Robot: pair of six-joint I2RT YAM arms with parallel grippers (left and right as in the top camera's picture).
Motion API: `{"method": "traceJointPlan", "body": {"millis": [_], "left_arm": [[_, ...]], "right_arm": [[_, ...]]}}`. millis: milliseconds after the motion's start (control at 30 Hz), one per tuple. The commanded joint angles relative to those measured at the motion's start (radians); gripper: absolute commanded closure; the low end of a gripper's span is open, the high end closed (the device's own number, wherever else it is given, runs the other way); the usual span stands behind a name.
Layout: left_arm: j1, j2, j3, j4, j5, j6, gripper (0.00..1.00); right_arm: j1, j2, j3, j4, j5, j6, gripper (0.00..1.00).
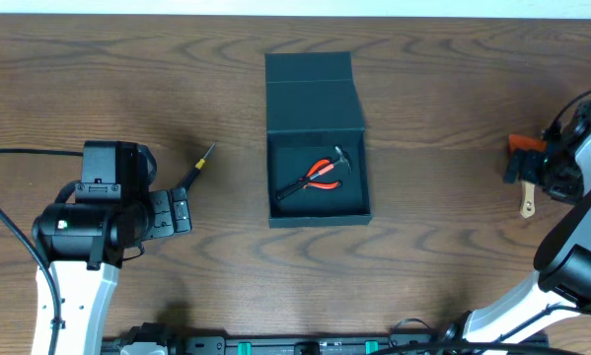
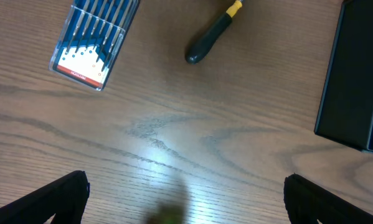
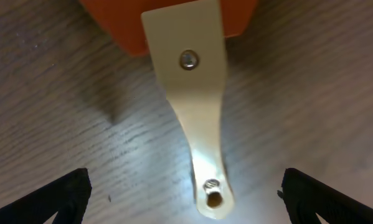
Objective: Pack container
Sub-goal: 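Move the right gripper to the orange scraper and lower onto its handle, then close the right gripper on the scraper handle and lift it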
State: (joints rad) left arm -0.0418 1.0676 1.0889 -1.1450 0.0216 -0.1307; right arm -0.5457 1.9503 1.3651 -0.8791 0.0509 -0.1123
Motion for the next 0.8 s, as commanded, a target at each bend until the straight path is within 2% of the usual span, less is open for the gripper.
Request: {"method": "traceJointPlan", "body": {"millis": [0,333,767], "left_arm": [[0.004,-0.007,0.016,-0.002,-0.011,0.006,0.02],[0.004,-0.007,0.016,-0.002,-0.011,0.006,0.02],[0.004,-0.007,0.016,-0.002,-0.011,0.006,0.02]], "right_arm": [[-0.005,-0.002,-0.025,0.036,-0.064,-0.020,0.02],[-0.019,0.004,-0.036,0.083,-0.085,-0.035,0.03],[-0.043,0.099,-0.036,0.093,-0.086,-0.034,0.08]]}}
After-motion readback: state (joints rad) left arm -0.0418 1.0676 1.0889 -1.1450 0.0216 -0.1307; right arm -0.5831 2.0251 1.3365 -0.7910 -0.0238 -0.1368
